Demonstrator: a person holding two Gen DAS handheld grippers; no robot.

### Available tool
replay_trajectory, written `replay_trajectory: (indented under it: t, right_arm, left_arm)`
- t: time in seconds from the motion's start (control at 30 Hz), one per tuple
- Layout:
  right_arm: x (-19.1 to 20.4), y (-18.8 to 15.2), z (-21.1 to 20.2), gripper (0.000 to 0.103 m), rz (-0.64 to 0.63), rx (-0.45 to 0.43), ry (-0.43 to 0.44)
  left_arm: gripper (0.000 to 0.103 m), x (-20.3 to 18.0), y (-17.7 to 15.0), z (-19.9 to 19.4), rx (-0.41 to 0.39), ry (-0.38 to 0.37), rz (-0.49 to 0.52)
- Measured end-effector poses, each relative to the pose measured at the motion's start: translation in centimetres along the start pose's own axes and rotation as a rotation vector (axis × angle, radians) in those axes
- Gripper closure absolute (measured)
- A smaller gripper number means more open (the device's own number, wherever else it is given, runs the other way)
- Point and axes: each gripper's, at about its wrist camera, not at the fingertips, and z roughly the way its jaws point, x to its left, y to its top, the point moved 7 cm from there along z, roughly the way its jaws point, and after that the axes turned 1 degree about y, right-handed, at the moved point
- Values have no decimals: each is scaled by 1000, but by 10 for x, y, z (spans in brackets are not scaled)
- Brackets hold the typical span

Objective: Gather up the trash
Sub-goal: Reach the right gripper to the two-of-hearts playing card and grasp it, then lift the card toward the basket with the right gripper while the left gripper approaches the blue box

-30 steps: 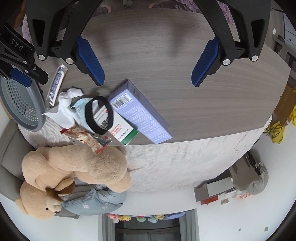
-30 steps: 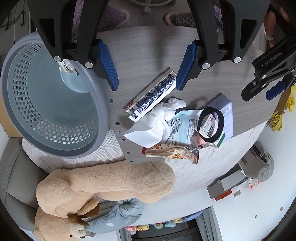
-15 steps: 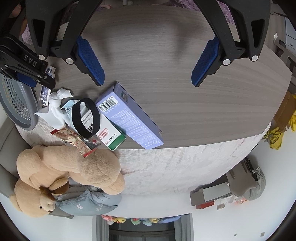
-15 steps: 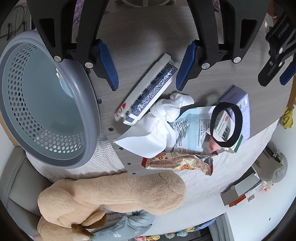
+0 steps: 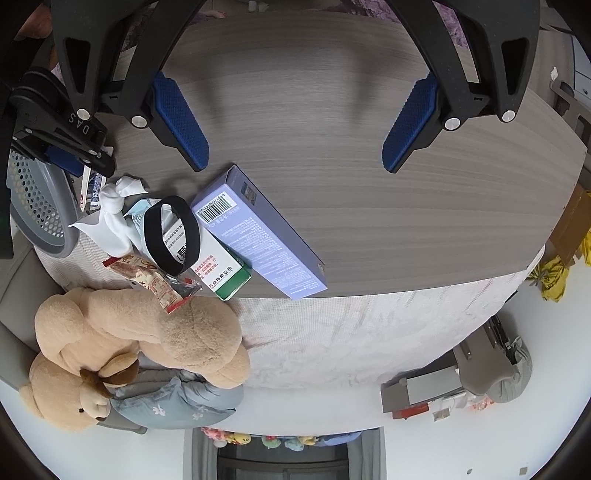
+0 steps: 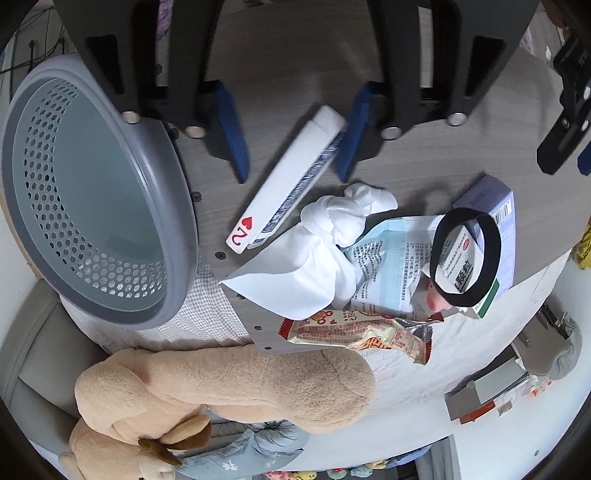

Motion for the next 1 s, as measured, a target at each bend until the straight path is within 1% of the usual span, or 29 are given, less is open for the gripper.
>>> replay_trajectory:
  t: [0.07, 0.2, 0.4, 0.6, 0.7, 0.83, 1.0]
  right_arm:
    - [0, -1, -1, 81, -7, -2, 15]
    - [-6, -7, -7, 87, 3, -8, 67]
    - [-14, -16, -22, 88, 26, -9, 141]
    - [-26, -19, -49, 88, 31, -68, 181]
    - [-29, -18, -59, 88, 30, -94, 198]
    - [-32, -18, -63, 88, 23, -110, 210]
    - [-35, -18, -57, 88, 27, -92, 233]
  left_arm:
    - [10, -1, 0, 0, 5, -6, -1]
    - [10, -1, 0, -1, 8, -11, -2]
    - [10, -5, -1, -3, 16, -18, -8]
    - [10, -10, 0, -1, 30, -29, -20]
    - [10, -12, 1, 8, 49, -18, -29]
    - [10, -15, 4, 20, 63, -5, -36]
    - [10, -20, 9, 35, 67, 11, -36]
